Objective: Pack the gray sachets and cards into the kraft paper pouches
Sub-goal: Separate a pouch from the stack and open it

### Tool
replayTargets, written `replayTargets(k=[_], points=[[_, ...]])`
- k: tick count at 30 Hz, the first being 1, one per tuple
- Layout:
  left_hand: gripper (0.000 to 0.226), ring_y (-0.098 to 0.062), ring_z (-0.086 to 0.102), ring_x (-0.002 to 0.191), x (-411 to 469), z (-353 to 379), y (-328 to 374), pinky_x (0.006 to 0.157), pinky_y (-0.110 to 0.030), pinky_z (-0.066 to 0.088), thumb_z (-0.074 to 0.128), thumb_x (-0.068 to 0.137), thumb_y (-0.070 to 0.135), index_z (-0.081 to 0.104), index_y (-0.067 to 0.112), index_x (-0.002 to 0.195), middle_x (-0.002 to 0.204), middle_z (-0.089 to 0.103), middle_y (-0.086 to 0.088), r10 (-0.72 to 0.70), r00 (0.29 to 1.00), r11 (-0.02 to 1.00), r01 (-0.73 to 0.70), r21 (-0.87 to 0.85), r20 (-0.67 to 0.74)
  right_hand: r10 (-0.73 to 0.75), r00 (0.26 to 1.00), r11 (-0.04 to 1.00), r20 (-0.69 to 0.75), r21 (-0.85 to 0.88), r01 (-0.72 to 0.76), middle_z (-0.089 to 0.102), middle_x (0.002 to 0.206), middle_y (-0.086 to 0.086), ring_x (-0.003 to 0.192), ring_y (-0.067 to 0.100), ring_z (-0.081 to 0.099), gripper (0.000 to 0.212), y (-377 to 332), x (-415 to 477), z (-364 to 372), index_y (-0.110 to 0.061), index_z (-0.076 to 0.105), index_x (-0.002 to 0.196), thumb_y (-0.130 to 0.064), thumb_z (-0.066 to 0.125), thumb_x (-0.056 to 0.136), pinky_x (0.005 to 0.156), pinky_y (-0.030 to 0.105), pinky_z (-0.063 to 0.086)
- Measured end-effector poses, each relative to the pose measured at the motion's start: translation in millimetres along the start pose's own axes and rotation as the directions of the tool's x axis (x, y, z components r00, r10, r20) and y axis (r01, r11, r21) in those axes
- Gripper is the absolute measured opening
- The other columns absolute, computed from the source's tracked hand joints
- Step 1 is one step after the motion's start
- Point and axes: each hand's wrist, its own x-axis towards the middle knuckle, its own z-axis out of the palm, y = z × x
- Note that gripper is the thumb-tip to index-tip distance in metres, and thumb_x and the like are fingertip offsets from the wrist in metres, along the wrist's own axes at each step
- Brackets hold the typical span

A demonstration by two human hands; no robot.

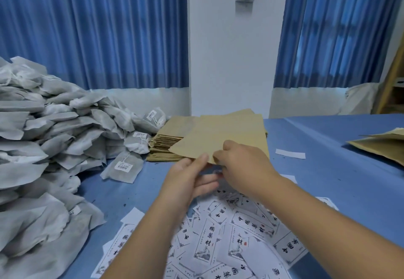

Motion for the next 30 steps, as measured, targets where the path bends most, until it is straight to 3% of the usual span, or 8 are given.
replayTargets(k=[4, 6, 9, 12, 16, 22, 26, 30], points=[[0.013, -0.031, 0.073, 0.071, 0.9, 5.4, -7.6, 0.055, -0.030, 0.056, 0.057, 0.091, 0.014, 0.060, 0.003, 0.096, 0.083, 0.074, -0.017, -0.001, 0.985, 0.999, 0.008, 0.040, -0.174, -0.002, 1.000, 0.994, -0.010, 0.110, 0.003, 0.034, 0.081, -0.003, 0.068, 0.024, 0.037, 0.016, -18.2, 11.2, 4.2, -0.022, 0.058, 0.094, -0.014, 0.048, 0.084, 0.046, 0.029, 0.016], [0.011, -0.028, 0.071, 0.064, 3.9, 1.6, -7.3, 0.050, -0.029, 0.053, 0.049, 0.090, 0.008, 0.059, 0.004, 0.089, 0.074, 0.072, -0.016, 0.017, 0.975, 1.000, -0.019, -0.005, -0.221, -0.020, 1.000, 0.986, 0.003, 0.165, 0.019, 0.038, 0.084, -0.002, 0.072, 0.025, 0.045, 0.014, -23.2, 16.3, 5.6, -0.023, 0.058, 0.094, -0.017, 0.050, 0.083, 0.051, 0.030, 0.028], [0.019, -0.020, 0.062, 0.050, 9.7, -5.9, -4.6, 0.046, -0.028, 0.050, 0.042, 0.088, 0.000, 0.053, 0.008, 0.075, 0.059, 0.064, -0.009, 0.047, 0.961, 0.989, -0.082, -0.120, -0.271, -0.084, 0.994, 0.942, 0.074, 0.332, 0.055, 0.047, 0.093, 0.000, 0.089, 0.024, 0.055, 0.020, -24.6, 27.9, 4.4, -0.024, 0.058, 0.102, -0.025, 0.058, 0.082, 0.072, 0.035, 0.047], [0.012, -0.017, 0.063, 0.055, 14.0, -11.4, -3.7, 0.050, -0.028, 0.052, 0.047, 0.093, 0.001, 0.059, 0.002, 0.090, 0.070, 0.068, -0.010, 0.066, 0.969, 0.951, -0.133, -0.280, -0.237, -0.123, 0.983, 0.917, 0.133, 0.394, 0.061, 0.048, 0.104, -0.002, 0.098, 0.017, 0.051, 0.039, -22.0, 42.0, -4.1, -0.033, 0.059, 0.117, -0.038, 0.068, 0.079, 0.085, 0.034, 0.046], [0.017, -0.021, 0.071, 0.077, 17.2, -15.7, -4.1, 0.064, -0.031, 0.057, 0.054, 0.097, 0.018, 0.061, 0.002, 0.100, 0.090, 0.072, -0.015, 0.113, 0.983, 0.877, -0.166, -0.452, -0.141, -0.128, 0.982, 0.875, 0.139, 0.482, 0.046, 0.054, 0.103, -0.005, 0.096, 0.011, 0.052, 0.037, -15.6, 55.4, -13.5, -0.037, 0.065, 0.115, -0.043, 0.070, 0.079, 0.081, 0.026, 0.042], [0.019, -0.023, 0.071, 0.097, 15.4, -13.9, -4.3, 0.075, -0.029, 0.058, 0.061, 0.089, 0.019, 0.064, 0.003, 0.100, 0.104, 0.072, -0.017, 0.149, 0.984, 0.877, -0.178, -0.447, -0.100, -0.102, 0.991, 0.757, 0.089, 0.653, 0.019, 0.066, 0.090, -0.016, 0.084, -0.007, 0.060, 0.017, -6.0, 57.3, -9.4, -0.039, 0.072, 0.095, -0.037, 0.073, 0.078, 0.072, 0.009, 0.046], [0.011, -0.021, 0.072, 0.092, 14.8, -13.4, -3.8, 0.074, -0.028, 0.058, 0.061, 0.091, 0.013, 0.067, 0.004, 0.094, 0.099, 0.074, -0.015, 0.123, 0.982, 0.895, -0.171, -0.413, -0.140, -0.108, 0.987, 0.678, 0.115, 0.735, -0.012, 0.069, 0.089, -0.014, 0.082, -0.004, 0.063, 0.014, 0.6, 56.9, -6.4, -0.042, 0.072, 0.088, -0.038, 0.075, 0.076, 0.076, 0.012, 0.048], [0.008, -0.017, 0.072, 0.074, 16.3, -12.9, -3.5, 0.071, -0.027, 0.058, 0.060, 0.093, 0.006, 0.063, 0.002, 0.086, 0.075, 0.071, -0.011, 0.087, 0.969, 0.944, -0.155, -0.291, -0.233, -0.044, 0.997, 0.724, 0.068, 0.689, -0.015, 0.071, 0.077, -0.015, 0.076, -0.002, 0.063, 0.008, -0.9, 54.8, -7.1, -0.029, 0.076, 0.083, -0.030, 0.071, 0.077, 0.073, 0.021, 0.051]])
